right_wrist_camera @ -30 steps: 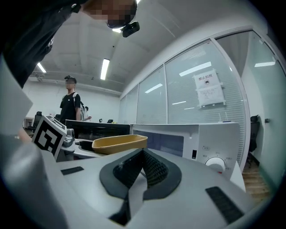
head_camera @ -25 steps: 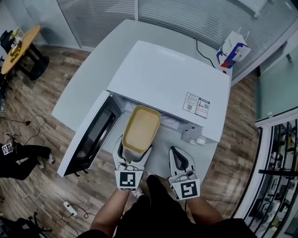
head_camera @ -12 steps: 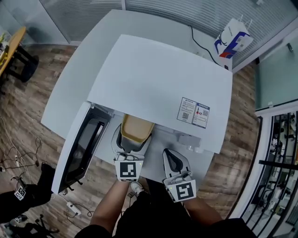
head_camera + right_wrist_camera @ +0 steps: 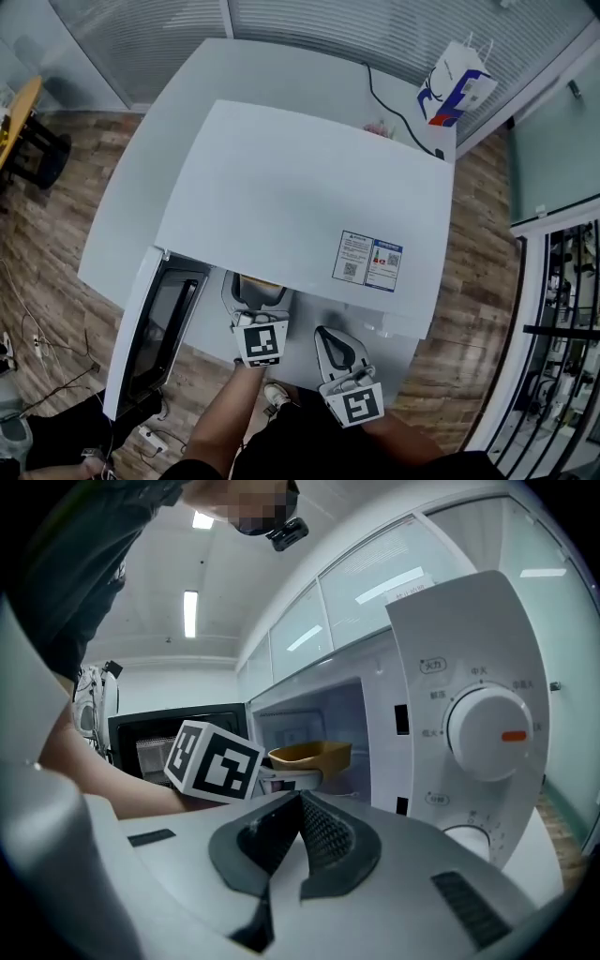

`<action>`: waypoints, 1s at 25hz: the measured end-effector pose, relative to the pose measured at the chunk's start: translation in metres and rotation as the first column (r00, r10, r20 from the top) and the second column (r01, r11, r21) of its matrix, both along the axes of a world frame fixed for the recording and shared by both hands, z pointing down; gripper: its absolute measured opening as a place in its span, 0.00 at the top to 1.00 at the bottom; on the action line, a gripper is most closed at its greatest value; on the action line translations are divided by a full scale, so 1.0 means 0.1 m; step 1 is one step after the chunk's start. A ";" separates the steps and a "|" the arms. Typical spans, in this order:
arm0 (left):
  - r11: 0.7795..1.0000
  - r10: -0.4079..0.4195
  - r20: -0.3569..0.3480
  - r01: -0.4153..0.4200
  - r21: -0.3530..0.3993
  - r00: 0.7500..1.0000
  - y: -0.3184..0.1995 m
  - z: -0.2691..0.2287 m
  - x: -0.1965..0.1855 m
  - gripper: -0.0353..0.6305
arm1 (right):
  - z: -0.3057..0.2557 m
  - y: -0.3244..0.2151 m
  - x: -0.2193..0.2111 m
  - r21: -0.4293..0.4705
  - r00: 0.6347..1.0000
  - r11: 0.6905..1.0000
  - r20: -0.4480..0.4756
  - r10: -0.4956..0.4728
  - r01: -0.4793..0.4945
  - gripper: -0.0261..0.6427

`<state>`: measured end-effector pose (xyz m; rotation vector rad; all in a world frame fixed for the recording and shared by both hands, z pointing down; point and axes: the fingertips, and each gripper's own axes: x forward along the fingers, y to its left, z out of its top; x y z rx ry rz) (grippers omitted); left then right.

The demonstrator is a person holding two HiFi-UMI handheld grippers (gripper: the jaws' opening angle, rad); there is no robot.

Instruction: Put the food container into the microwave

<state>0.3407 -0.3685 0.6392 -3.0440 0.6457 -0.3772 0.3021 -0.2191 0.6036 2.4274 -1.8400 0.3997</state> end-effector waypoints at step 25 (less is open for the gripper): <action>0.999 0.033 -0.030 -0.034 -0.022 0.999 0.53 -0.58 -1.10 0.29 | -0.72 0.22 -0.33 0.083 0.981 0.992 -0.160 0.112 -0.100 0.96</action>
